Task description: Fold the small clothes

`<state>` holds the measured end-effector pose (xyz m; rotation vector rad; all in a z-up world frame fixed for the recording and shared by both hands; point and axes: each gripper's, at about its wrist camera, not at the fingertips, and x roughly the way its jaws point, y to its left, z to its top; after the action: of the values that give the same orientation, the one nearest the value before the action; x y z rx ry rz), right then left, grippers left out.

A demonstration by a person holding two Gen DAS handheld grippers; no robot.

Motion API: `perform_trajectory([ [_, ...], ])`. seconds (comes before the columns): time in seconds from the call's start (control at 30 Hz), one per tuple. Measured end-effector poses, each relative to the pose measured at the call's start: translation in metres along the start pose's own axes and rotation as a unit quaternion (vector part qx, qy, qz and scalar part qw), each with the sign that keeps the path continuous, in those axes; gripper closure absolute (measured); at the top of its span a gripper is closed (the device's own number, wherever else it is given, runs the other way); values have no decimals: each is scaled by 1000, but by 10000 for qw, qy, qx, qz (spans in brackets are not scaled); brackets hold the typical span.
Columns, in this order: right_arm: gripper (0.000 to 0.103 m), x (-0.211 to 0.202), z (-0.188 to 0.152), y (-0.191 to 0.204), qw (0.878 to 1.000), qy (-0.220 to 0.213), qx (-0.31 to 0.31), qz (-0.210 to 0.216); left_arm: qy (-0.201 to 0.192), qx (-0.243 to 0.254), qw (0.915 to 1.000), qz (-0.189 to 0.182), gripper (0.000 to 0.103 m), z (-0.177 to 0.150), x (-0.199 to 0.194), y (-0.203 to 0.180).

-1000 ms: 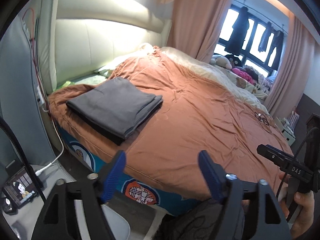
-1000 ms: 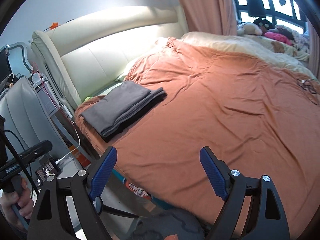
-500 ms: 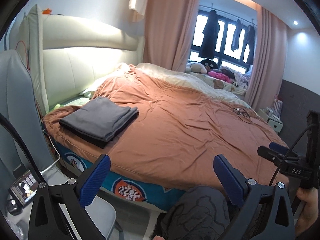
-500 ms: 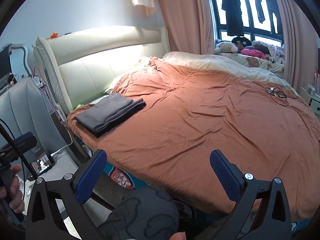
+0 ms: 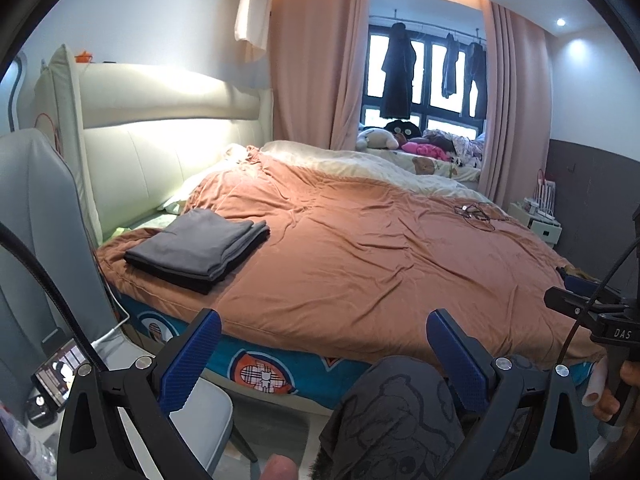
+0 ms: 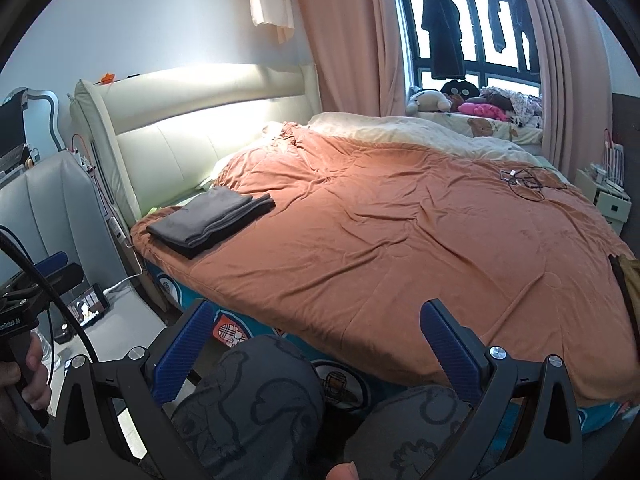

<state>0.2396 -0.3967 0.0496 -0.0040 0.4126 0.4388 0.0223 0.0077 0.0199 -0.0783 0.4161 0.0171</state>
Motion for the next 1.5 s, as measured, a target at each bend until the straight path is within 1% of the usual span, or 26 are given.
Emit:
perform_trajectory([
  [0.2, 0, -4, -6, 1, 10000, -61, -33, 5, -50, 7, 10000, -14, 0, -1, -7, -5],
  [0.43, 0, -9, -14, -7, 9999, -114, 55, 24, -136, 72, 9999, -31, 0, -2, -15, -15],
  [0.8, 0, -16, -23, -8, 9998, -175, 101, -33, -160, 87, 9998, -13, 0, -5, -20, -17],
  [1.5, 0, -22, -27, -12, 9997, -239, 109, -16, -207, 7, 9998, -30, 0, -7, -27, -14],
])
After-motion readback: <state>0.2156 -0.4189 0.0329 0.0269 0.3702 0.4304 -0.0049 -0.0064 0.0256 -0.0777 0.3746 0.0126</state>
